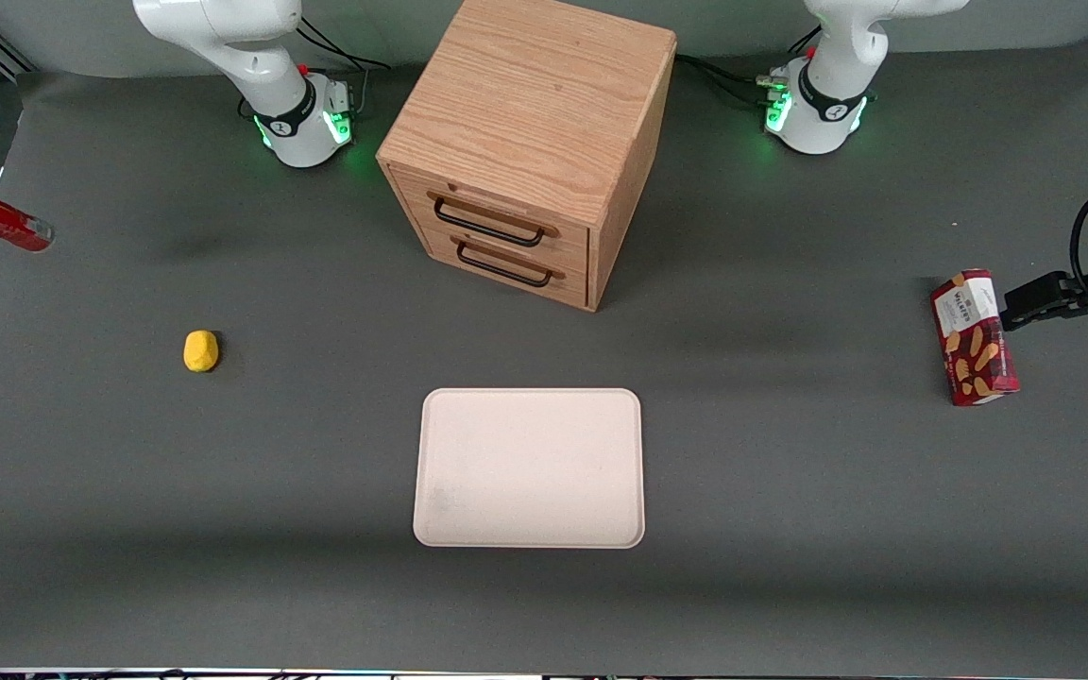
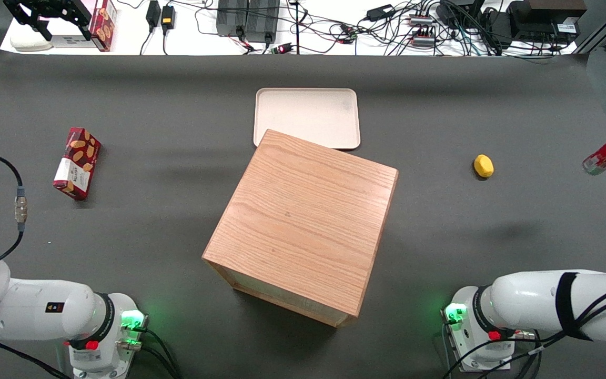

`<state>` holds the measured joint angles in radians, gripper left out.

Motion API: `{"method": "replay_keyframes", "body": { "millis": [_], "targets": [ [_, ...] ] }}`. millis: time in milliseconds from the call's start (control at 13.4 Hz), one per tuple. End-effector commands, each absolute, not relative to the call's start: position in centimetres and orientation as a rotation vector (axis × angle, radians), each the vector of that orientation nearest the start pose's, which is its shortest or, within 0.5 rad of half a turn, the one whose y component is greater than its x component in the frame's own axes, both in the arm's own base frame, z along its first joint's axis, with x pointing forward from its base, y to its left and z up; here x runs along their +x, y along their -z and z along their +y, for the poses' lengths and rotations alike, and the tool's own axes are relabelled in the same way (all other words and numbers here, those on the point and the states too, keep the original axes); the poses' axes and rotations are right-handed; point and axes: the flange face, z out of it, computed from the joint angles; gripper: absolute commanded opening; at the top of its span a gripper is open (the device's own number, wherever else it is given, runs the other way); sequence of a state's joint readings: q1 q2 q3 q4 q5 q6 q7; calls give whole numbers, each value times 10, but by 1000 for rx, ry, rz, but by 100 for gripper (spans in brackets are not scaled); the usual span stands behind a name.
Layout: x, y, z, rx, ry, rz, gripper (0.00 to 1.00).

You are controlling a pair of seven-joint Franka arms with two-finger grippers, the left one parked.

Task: Place coke bottle on tray

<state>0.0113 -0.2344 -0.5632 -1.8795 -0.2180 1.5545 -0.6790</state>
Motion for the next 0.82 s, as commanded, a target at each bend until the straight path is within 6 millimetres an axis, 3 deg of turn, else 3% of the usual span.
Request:
{"method": "replay_keyframes", "body": {
  "millis": [0,224,373,597,746],
  "targets": [
    [384,-640,-289,-3127,-206,-277,0],
    [383,-677,-279,-3153,-167,-283,0],
    [394,-684,-264,-3163,-167,-321,0],
    [434,-685,-221,-3123,-122,-430,0],
    [466,-694,-177,-3127,-94,-520,0]
  ]
}}
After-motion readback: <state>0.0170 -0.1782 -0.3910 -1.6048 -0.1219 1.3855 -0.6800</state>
